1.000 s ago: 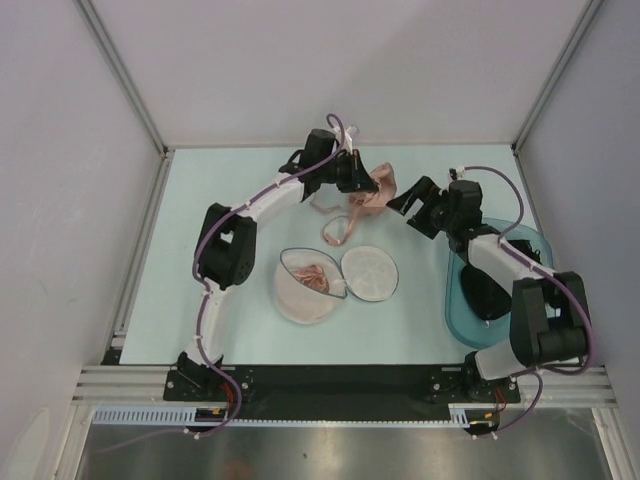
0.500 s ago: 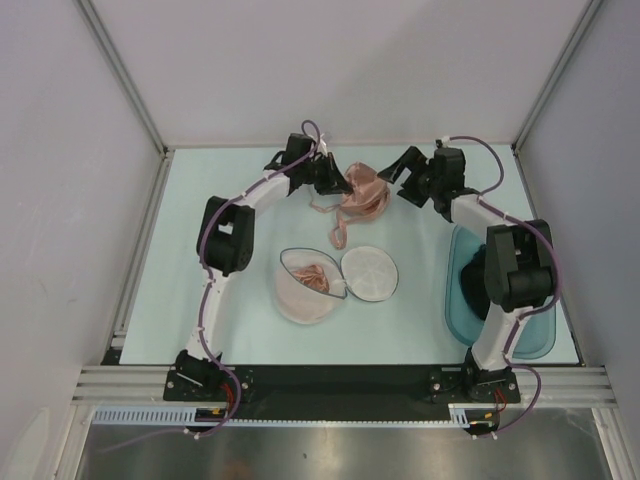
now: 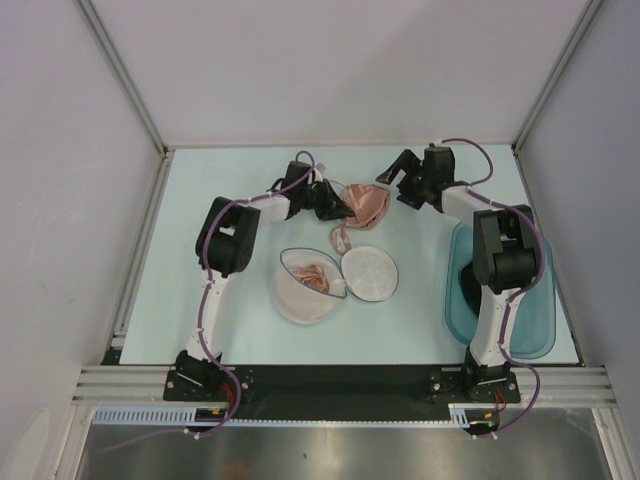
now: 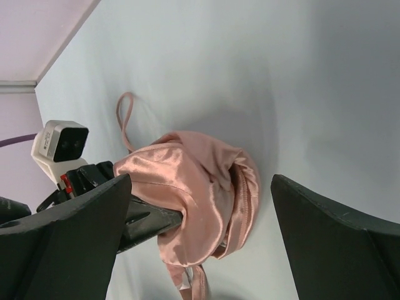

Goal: Place the bra in the laundry bag and zip it closed

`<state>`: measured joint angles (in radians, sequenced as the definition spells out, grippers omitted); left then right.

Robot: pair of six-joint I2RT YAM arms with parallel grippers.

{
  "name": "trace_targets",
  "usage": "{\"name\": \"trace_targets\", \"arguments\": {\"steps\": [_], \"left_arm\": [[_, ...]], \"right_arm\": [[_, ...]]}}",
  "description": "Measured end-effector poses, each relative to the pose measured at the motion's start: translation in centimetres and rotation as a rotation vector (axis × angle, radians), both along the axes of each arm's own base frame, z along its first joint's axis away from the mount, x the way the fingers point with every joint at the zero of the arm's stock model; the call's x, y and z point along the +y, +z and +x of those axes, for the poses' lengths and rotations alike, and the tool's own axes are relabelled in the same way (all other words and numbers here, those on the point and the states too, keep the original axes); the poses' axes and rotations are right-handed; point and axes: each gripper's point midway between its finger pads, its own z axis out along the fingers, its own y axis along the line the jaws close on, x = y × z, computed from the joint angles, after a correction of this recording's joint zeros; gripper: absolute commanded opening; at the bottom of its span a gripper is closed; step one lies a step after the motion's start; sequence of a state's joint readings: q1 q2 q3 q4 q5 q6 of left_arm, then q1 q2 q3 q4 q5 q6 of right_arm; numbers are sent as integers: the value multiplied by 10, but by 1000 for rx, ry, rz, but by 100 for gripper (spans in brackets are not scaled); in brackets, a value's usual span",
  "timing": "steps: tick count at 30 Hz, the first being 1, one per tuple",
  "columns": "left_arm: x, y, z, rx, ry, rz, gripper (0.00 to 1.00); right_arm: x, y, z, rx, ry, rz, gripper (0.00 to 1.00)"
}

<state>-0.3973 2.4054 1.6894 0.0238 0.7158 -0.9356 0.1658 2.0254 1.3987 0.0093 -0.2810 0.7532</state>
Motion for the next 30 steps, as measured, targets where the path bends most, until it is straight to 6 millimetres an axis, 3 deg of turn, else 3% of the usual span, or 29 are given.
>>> {"name": "trace_targets", "arguments": {"steps": [12,17,23,30], "left_arm": [[-11,58,14,22,121,-205,8],[-12,58,14,67,154,-227,6],[-7,42,13,110,200,-198,4],[-7,43,17,103,204,-178,5]], "right_arm": [[27,-24,-5,64,10,58,100],[29,-27,-4,78,6,57,100],[25,-36,-9,107,-14,35,100],[20,-41,-13,138,-23,8,100]]}}
